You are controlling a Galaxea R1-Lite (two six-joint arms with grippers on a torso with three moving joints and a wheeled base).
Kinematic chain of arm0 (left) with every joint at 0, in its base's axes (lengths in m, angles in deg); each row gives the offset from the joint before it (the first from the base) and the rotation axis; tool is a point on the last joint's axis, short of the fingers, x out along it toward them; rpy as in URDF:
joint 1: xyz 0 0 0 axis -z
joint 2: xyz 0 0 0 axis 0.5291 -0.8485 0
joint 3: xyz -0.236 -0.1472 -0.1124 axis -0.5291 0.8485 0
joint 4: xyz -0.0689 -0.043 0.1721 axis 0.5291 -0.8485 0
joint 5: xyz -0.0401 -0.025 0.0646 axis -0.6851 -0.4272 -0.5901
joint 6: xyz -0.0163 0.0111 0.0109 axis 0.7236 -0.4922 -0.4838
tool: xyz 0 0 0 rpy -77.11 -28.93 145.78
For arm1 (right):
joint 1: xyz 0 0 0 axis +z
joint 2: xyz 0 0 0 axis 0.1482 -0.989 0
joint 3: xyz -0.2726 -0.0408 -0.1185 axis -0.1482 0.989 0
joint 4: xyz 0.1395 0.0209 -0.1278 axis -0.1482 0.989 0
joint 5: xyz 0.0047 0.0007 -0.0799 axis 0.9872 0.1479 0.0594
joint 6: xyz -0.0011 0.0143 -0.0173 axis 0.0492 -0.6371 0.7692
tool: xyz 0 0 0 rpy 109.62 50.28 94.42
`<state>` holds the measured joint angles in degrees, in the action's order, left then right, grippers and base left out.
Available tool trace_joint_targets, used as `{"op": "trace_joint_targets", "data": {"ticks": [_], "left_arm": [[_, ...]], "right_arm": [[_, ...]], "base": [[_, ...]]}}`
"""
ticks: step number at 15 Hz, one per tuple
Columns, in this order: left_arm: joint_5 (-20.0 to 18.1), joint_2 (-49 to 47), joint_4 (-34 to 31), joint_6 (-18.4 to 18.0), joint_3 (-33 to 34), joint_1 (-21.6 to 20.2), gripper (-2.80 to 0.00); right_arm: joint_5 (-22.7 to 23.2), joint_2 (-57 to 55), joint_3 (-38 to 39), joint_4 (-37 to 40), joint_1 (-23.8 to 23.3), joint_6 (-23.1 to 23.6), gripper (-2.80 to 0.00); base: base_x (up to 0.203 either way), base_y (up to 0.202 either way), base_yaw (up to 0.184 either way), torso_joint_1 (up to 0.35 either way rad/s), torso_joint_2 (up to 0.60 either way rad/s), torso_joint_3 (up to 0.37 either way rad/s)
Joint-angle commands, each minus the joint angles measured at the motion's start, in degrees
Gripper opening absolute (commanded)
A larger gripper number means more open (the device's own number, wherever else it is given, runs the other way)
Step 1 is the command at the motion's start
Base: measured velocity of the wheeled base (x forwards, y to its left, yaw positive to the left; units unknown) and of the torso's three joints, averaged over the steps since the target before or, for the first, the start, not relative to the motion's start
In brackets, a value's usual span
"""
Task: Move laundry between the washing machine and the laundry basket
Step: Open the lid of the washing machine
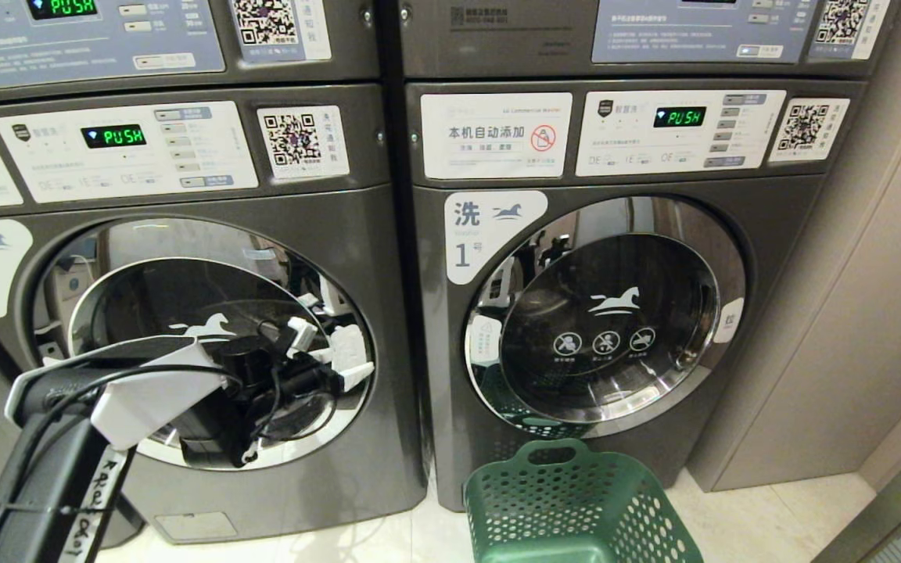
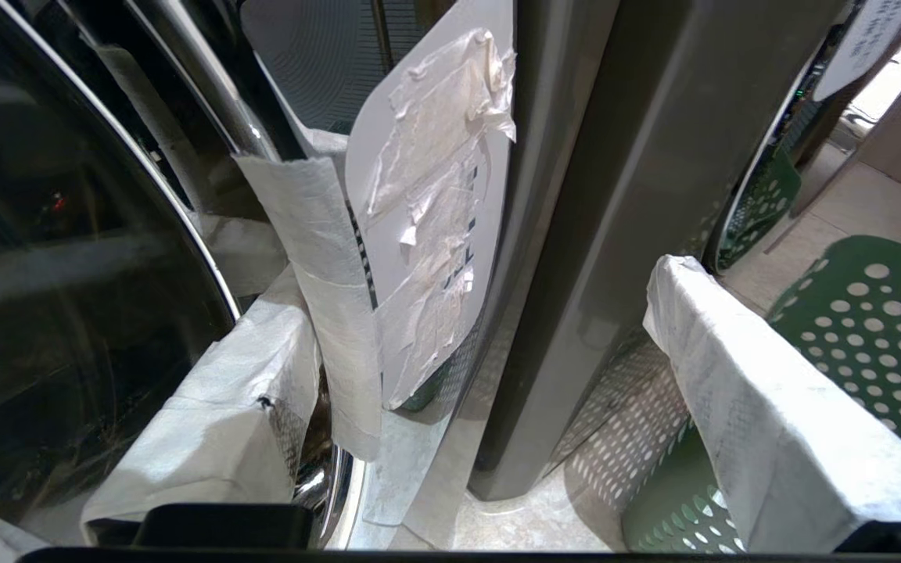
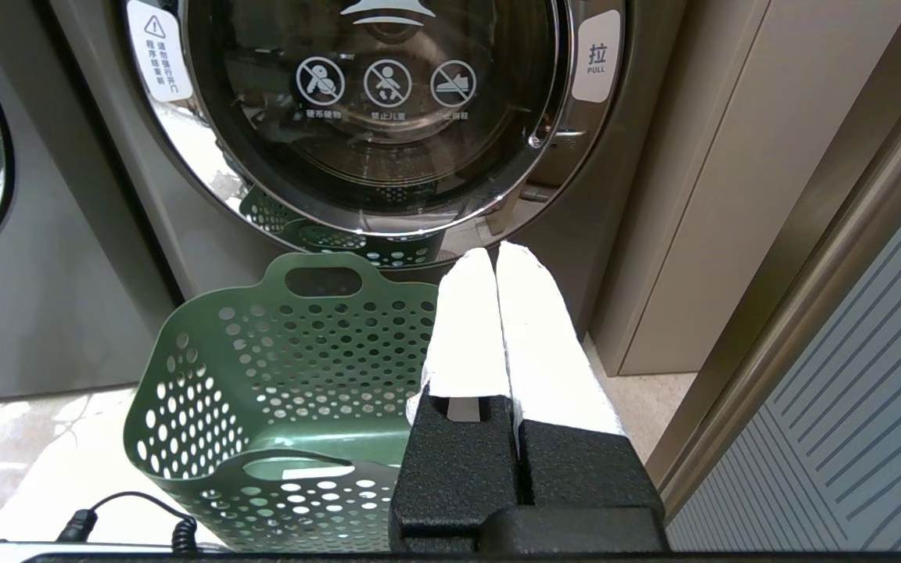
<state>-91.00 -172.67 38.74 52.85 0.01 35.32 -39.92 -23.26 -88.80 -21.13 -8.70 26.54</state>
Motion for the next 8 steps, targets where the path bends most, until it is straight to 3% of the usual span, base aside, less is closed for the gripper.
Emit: {"op": "trace_joint_targets", "data": {"ticks": [1, 8], "left_arm": [[-1.64, -0.68, 0.72, -0.1, -0.87, -0.45, 0.0], [-5.27, -1.74, 2.25, -0.03, -1.05, -1.88, 0.0]], "right_arm": [[-0.02, -0.09, 0.0, -0.01, 0.01, 0.0, -2.8], [-0.02, -0.09, 0.0, -0.01, 0.01, 0.07, -2.8]], "base": [[0.0, 0.0, 0.0, 0.0, 0.0, 0.0], [0.0, 0.0, 0.0, 0.0, 0.0, 0.0]]}}
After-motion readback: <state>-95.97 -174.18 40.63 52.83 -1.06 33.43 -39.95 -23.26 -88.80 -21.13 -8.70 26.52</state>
